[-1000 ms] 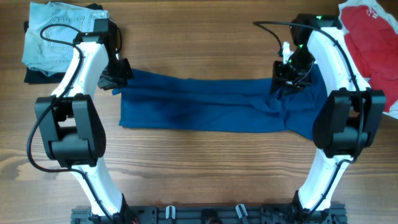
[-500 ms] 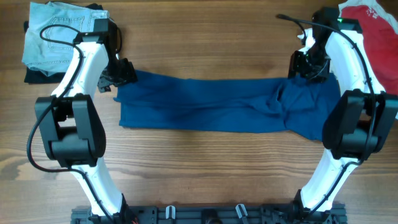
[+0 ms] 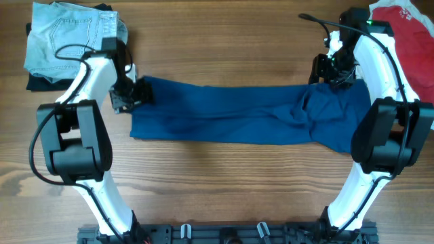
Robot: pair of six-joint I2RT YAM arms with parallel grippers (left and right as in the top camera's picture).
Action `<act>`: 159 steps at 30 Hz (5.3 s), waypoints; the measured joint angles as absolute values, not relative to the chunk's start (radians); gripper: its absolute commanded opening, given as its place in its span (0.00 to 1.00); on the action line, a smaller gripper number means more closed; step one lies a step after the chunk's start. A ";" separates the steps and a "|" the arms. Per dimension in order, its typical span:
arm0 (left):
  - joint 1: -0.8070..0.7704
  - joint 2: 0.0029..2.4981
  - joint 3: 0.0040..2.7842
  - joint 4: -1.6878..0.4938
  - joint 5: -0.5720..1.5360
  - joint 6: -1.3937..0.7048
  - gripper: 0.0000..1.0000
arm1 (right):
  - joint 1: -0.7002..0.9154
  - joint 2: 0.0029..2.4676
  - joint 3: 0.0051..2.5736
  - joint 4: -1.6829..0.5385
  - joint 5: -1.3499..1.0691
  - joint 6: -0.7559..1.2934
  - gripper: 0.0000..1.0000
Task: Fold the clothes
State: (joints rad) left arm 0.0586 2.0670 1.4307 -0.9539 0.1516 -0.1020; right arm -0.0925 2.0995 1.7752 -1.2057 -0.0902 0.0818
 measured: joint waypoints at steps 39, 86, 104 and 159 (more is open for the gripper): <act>0.043 1.910 1.207 -0.802 0.344 0.041 0.89 | -0.093 2.099 1.775 -1.200 -0.179 0.081 0.63; 0.070 1.967 1.253 -0.829 0.277 0.168 0.77 | -0.093 2.099 1.775 -1.230 -0.180 0.074 0.63; -0.009 2.003 1.246 -0.793 0.391 0.102 0.04 | -0.093 2.099 1.775 -1.245 -0.180 0.074 0.63; -0.360 1.745 1.327 -0.819 0.117 -0.152 0.06 | -0.068 2.034 1.362 -1.031 -0.554 -0.020 0.04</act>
State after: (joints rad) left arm -0.3595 1.7451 1.3266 -0.8188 0.1165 -0.1516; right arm -0.0677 2.0342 1.3617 -1.0306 -0.5537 -0.0200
